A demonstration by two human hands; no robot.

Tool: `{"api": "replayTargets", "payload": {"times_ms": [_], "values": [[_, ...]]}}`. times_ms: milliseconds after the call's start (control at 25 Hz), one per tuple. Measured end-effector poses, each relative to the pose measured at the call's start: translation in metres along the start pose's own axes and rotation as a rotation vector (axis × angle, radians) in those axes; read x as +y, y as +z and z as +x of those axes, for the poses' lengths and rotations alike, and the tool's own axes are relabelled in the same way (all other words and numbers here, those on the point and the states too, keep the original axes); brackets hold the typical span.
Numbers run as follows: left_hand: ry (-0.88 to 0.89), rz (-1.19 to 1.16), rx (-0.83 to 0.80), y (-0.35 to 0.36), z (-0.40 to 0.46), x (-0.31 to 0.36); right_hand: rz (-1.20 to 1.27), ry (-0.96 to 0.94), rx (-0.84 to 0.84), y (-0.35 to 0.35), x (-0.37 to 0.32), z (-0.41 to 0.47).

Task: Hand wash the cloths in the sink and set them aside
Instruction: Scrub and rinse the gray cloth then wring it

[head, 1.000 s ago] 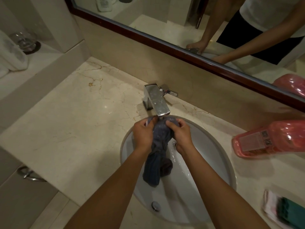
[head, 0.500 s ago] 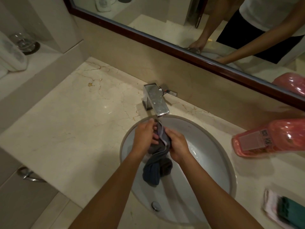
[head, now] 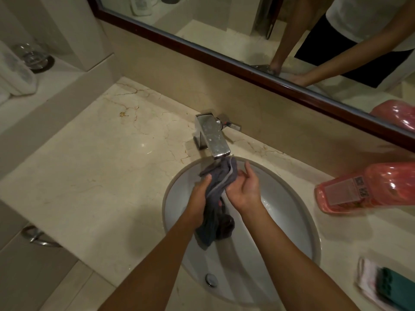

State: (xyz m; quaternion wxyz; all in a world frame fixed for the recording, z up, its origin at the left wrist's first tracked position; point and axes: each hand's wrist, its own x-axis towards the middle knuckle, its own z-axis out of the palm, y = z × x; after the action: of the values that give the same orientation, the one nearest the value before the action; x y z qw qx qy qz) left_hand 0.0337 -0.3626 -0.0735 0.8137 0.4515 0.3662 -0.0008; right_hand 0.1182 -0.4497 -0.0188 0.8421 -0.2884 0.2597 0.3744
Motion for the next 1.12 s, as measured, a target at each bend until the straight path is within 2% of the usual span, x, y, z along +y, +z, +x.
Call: {"api": "replayTargets", "payload": {"times_ms": [120, 240, 320, 440, 560, 640, 720, 840, 920, 1040, 1120], "values": [[0.126, 0.129, 0.116, 0.001, 0.006, 0.01, -0.279, -0.028, 0.051, -0.011, -0.002, 0.001], [0.121, 0.07, 0.028, 0.01, 0.007, 0.022, -0.576, 0.054, 0.13, -0.018, 0.008, -0.001], [0.102, 0.068, 0.027, 0.013, 0.011, 0.027, -0.688, 0.083, 0.069, -0.02, 0.01, -0.004], [0.085, 0.009, 0.04, 0.014, 0.015, 0.032, -0.876, 0.018, -0.028, -0.019, 0.011, -0.006], [0.114, 0.046, 0.105, 0.016, 0.018, 0.046, -1.055, -0.107, 0.018, -0.023, 0.013, -0.004], [0.13, 0.109, 0.148, 0.017, 0.022, 0.051, -0.983, -0.2, 0.047, -0.026, 0.014, -0.002], [0.081, 0.042, 0.165, 0.02, 0.019, 0.049, -0.767, -0.203, 0.029, -0.022, 0.01, -0.001], [-0.143, -0.128, 0.054, 0.027, 0.005, 0.039, -0.402, -0.039, 0.051, -0.012, 0.003, 0.004], [-0.171, -0.104, 0.012, 0.028, 0.004, 0.027, -0.295, 0.033, 0.034, -0.007, 0.0, 0.007], [-0.105, 0.166, 0.007, 0.024, 0.004, 0.019, -0.303, 0.003, 0.036, -0.008, -0.006, 0.012], [-0.13, 0.379, 0.027, 0.019, 0.005, 0.018, -0.302, -0.001, 0.036, -0.01, -0.011, 0.015]]}}
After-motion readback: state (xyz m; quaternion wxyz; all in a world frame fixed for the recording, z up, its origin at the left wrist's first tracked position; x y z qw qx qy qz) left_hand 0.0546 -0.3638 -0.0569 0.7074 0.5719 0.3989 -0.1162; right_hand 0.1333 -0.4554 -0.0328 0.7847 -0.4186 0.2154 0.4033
